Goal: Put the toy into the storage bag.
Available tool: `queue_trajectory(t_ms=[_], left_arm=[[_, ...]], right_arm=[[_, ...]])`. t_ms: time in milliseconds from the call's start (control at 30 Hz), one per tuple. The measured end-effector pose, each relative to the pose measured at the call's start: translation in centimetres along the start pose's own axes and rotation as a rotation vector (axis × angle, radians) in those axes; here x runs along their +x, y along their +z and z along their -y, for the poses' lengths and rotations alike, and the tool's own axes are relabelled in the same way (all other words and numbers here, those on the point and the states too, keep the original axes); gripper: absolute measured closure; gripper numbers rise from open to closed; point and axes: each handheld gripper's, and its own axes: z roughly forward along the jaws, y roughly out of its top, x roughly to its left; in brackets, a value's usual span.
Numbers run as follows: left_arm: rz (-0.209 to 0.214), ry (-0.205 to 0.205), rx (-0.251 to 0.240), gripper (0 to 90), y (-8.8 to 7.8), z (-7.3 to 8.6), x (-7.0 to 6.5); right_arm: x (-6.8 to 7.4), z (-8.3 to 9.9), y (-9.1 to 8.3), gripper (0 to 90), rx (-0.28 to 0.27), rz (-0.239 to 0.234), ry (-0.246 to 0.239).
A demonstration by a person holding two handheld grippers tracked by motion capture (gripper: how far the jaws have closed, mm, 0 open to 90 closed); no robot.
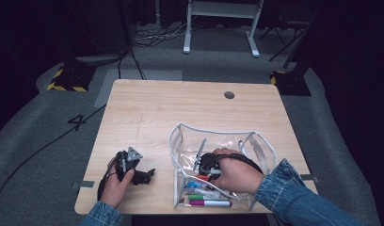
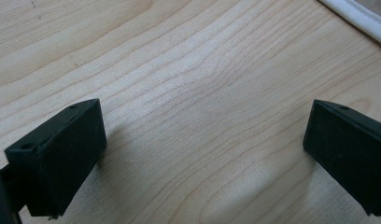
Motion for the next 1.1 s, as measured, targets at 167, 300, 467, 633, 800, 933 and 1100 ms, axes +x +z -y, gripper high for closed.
queue_trajectory(t_ms=[167, 300, 467, 633, 800, 933, 1100], left_arm=[[-0.002, 0.001, 0.000, 0.0, 0.0, 0.0, 0.0], [-0.001, 0.001, 0.000, 0.0, 0.0, 0.0, 0.0], [-0.001, 0.000, 0.000, 0.0, 0.0, 0.0, 0.0], [-0.001, 0.000, 0.000, 0.0, 0.0, 0.0, 0.0], [-0.001, 0.001, 0.000, 0.0, 0.0, 0.0, 0.0], [-0.001, 0.000, 0.000, 0.0, 0.0, 0.0, 0.0], [-0.001, 0.000, 0.000, 0.0, 0.0, 0.0, 0.0]], right_arm=[[-0.1, -0.1, 1.3, 76.2, 0.061, -0.048, -0.026], [0.0, -0.2, 1.4, 57.1, 0.018, 0.007, -0.061], [-0.3, 0.2, -0.2, 44.2, -0.130, 0.099, -0.038], [-0.5, 1.2, -4.0, 42.3, -0.297, 0.170, 0.012], [-1.1, 2.8, -7.4, 42.4, -0.393, 0.240, 0.066], [-1.9, 4.5, -9.7, 42.0, -0.470, 0.284, 0.132], [-3.8, 7.1, -12.0, 43.5, -0.559, 0.349, 0.247]])
